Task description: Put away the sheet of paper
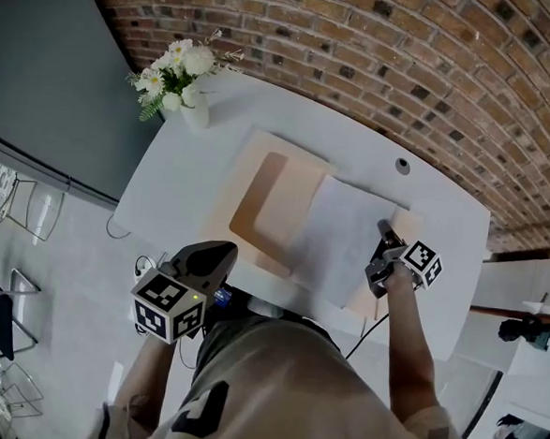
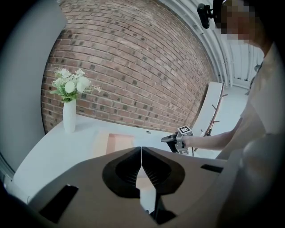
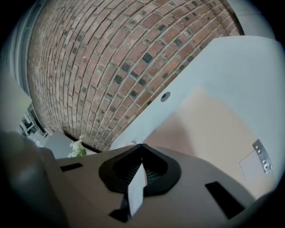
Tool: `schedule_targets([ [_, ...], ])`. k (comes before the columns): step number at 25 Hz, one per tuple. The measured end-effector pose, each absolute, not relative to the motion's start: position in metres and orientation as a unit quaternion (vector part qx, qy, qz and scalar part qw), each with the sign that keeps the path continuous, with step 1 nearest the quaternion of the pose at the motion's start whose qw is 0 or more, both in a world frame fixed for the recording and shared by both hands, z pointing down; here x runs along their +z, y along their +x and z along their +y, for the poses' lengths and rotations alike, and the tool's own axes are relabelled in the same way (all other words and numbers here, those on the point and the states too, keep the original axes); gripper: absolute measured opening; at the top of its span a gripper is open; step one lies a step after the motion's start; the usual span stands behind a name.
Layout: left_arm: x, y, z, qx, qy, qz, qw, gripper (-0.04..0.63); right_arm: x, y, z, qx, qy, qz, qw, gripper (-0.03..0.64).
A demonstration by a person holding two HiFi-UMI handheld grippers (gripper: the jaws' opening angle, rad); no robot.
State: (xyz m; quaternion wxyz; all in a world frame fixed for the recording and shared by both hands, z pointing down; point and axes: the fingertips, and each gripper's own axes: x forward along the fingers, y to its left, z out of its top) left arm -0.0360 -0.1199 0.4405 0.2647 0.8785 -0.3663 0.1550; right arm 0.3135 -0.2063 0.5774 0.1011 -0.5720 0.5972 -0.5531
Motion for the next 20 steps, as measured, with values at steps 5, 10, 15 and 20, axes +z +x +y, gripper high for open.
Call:
schedule_targets([
  [5,0.445,-0.042,-0.121,0.155,0.877,-0.367,0.27,0.018,0.585,0.307,-0.211,-0.55,-0.58,0.592,0.098,0.023],
  [10,0.447,-0.046,-0.122,0.153,0.876,-0.367,0.274,0.018,0.59,0.302,-0.217,-0.549,-0.585,0.59,0.09,0.023],
  [15,0.448,-0.049,-0.125,0.152,0.876,-0.367,0.275,0.018,0.592,0.296,-0.222,-0.548,-0.586,0.591,0.088,0.023],
  [20,0.446,-0.053,-0.129,0.149,0.875,-0.37,0.272,0.018,0.591,0.29,-0.229,-0.547,-0.585,0.592,0.091,0.023],
])
